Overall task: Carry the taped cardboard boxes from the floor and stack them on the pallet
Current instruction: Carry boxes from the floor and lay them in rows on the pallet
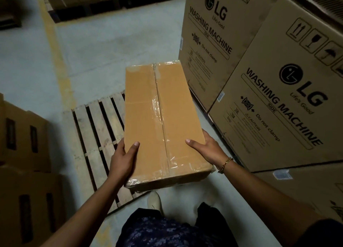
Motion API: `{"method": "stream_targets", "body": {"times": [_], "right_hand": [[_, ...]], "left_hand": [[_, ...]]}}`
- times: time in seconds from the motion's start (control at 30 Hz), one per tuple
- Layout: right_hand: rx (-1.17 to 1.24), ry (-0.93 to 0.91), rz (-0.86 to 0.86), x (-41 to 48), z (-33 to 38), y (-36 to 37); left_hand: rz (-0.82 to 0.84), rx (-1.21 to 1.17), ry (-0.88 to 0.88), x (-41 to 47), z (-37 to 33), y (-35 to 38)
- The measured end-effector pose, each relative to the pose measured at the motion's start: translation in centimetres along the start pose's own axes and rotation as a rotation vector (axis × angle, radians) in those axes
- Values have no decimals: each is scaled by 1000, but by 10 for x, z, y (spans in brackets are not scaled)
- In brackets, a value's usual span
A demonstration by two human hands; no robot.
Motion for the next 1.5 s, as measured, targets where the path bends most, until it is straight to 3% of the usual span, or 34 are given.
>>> {"method": "stream_targets", "body": {"times": [0.37, 0.57, 1.13, 1.33, 1.5], "right_hand": [[-114, -86, 224, 160, -3, -107], [-173, -93, 306, 222, -3, -149], [-58, 2, 271, 358, 16, -147], [-47, 32, 301, 468, -2, -140], [-108, -14, 326, 589, -27, -107]], "left_hand": [[-265, -106, -125, 48, -36, 134], [-321, -128, -228, 67, -40, 188], [-262, 1, -196, 224, -60, 206], [-270, 24, -190, 318, -37, 249], [-296, -9, -166, 418, 24, 277]]}}
Point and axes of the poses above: each hand's wrist, its own x-axis towards the middle knuckle, its own y-axis out of the palm, z = x × y, the point moved 6 cm from there along x, towards the middle knuckle, and after that the axes turned 4 degrees about y, right-handed, at the moved point
